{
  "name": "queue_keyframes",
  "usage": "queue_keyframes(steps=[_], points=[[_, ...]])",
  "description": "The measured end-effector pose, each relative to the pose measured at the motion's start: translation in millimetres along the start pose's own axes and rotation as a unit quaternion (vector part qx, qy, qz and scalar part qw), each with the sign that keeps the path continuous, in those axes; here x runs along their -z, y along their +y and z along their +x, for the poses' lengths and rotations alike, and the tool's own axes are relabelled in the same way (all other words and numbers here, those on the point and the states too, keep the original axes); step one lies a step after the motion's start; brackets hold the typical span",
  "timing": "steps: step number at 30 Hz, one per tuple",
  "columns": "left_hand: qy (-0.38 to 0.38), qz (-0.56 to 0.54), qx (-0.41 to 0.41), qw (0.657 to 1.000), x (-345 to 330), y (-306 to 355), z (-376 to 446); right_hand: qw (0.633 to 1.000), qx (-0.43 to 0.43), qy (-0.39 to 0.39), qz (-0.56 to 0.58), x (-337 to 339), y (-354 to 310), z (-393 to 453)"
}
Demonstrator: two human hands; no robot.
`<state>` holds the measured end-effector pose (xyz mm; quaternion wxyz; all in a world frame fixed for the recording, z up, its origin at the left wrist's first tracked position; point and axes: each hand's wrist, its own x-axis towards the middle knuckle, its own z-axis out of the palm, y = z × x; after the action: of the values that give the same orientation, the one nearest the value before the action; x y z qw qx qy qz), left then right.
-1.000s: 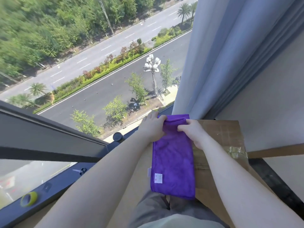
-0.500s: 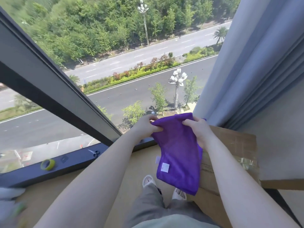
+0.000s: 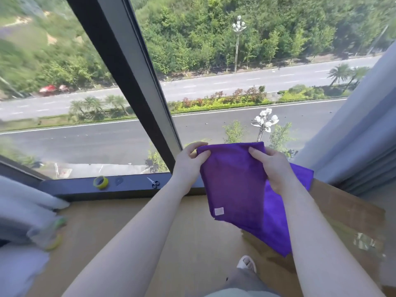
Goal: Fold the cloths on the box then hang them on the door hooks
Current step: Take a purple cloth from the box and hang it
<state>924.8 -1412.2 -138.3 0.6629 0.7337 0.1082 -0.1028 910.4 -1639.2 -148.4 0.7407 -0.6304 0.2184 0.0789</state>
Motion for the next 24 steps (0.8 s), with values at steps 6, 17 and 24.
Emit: queue_keyframes(steps=[6,17,24], points=[[0.049,0.004,-0.064,0.997,89,2,-43,0.996,0.059,0.004,-0.074,-90,8,-37],[0.168,-0.018,-0.078,0.982,281,-17,-130,0.973,0.163,-0.087,-0.136,-273,36,-120],[0.270,-0.012,-0.073,0.960,392,-40,-199,0.952,0.169,-0.193,-0.167,-385,64,-171]])
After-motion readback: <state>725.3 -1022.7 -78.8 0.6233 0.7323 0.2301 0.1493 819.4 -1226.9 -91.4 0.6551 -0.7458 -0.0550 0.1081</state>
